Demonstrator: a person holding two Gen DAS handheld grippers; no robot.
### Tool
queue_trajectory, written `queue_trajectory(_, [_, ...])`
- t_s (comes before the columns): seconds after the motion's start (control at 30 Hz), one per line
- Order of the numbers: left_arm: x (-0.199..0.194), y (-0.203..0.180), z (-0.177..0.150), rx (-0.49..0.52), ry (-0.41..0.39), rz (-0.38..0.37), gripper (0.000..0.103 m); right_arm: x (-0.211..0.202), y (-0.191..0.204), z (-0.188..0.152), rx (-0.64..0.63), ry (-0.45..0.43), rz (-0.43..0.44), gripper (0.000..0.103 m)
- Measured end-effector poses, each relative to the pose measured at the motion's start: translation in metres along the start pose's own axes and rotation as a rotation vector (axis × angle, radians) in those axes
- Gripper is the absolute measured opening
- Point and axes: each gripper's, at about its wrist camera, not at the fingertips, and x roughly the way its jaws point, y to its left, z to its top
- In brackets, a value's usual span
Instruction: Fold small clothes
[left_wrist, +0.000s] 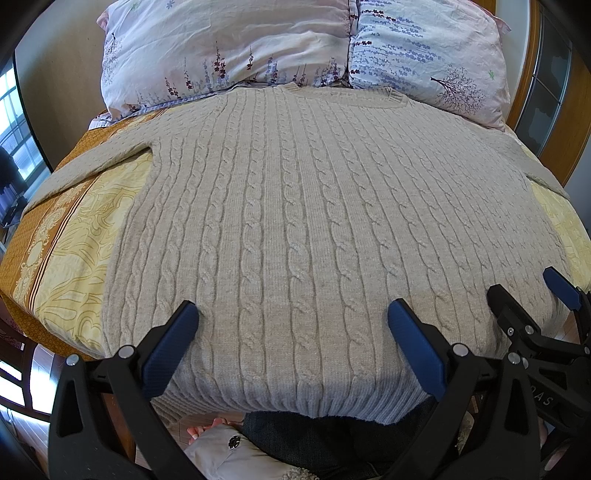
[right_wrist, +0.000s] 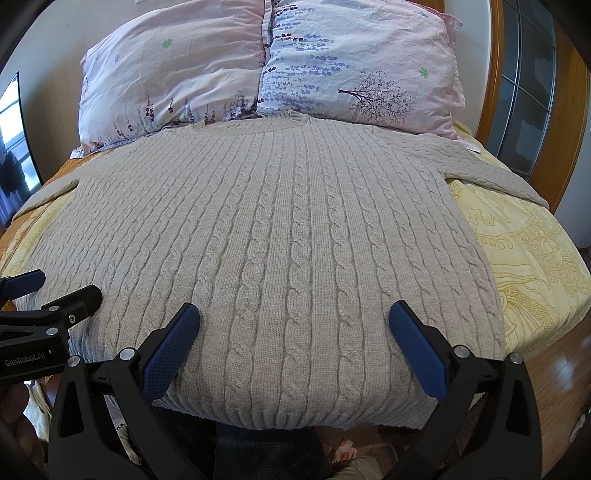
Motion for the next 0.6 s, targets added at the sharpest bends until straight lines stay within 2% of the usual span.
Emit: queue_trajectory(0.6, [-0.0018, -0.0008, 0.0044, 0.002, 0.018, -0.001, 0.101, -0.0006, 0.0020, 0.0024, -0.026, 0.000, 0.026, 0.102])
